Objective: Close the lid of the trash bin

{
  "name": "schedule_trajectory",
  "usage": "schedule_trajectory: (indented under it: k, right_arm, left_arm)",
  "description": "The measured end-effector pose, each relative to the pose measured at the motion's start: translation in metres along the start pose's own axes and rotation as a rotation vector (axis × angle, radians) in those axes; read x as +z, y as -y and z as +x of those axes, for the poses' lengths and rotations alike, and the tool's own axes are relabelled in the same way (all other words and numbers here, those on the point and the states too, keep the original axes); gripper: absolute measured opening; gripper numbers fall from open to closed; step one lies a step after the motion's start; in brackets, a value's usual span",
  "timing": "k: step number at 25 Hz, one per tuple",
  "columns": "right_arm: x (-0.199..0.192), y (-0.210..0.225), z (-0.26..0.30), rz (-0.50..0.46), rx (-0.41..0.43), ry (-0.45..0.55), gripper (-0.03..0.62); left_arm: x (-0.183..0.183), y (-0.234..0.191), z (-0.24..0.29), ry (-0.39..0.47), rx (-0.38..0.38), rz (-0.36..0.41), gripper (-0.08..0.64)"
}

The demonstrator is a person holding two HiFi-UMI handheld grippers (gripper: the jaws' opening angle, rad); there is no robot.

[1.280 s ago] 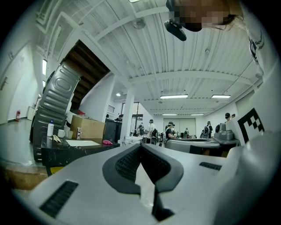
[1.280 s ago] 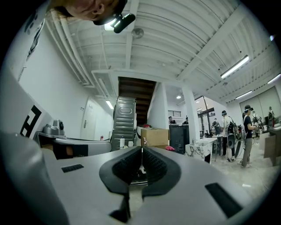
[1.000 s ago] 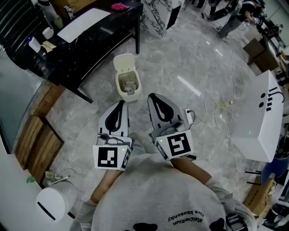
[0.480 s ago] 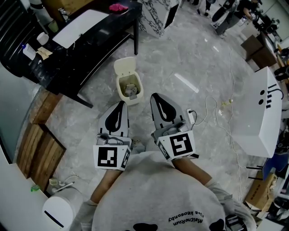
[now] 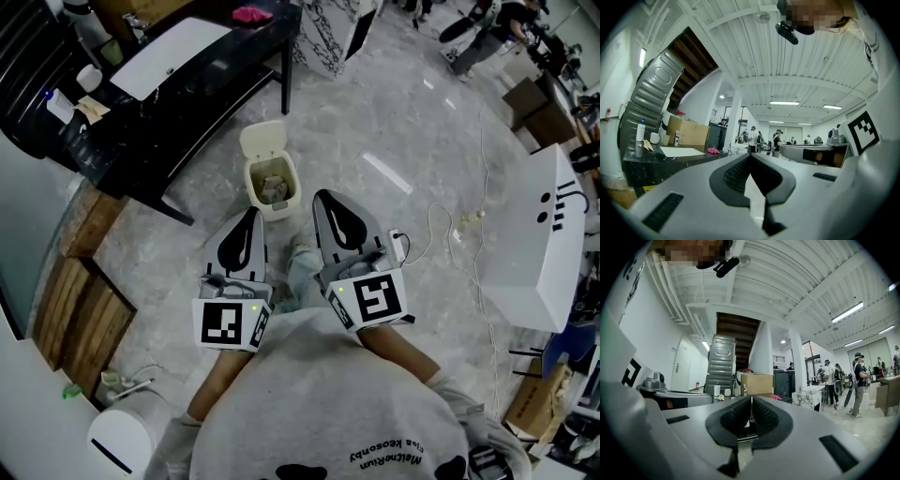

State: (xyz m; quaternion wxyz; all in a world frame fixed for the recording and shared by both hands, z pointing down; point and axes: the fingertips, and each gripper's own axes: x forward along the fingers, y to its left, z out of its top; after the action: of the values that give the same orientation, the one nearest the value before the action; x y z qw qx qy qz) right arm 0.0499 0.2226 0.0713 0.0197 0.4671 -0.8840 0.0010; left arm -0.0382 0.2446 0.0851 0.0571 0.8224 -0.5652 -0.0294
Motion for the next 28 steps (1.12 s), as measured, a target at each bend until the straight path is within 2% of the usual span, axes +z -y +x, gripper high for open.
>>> schedule_trajectory:
  k: [13, 19, 28]
  right_arm:
    - [-0.007, 0.023, 0.058, -0.001, 0.067, -0.017, 0.032]
    - [-0.011, 0.053, 0.097, -0.008, 0.114, -0.029, 0.032]
    - [-0.008, 0.102, 0.158, -0.013, 0.209, -0.015, 0.032]
  left_arm:
    - [-0.002, -0.024, 0.052, 0.003, 0.026, 0.003, 0.020]
    - [-0.004, -0.036, 0.098, 0.005, 0.064, -0.011, 0.020]
    - [0.002, -0.049, 0.169, 0.009, 0.127, 0.012, 0.020]
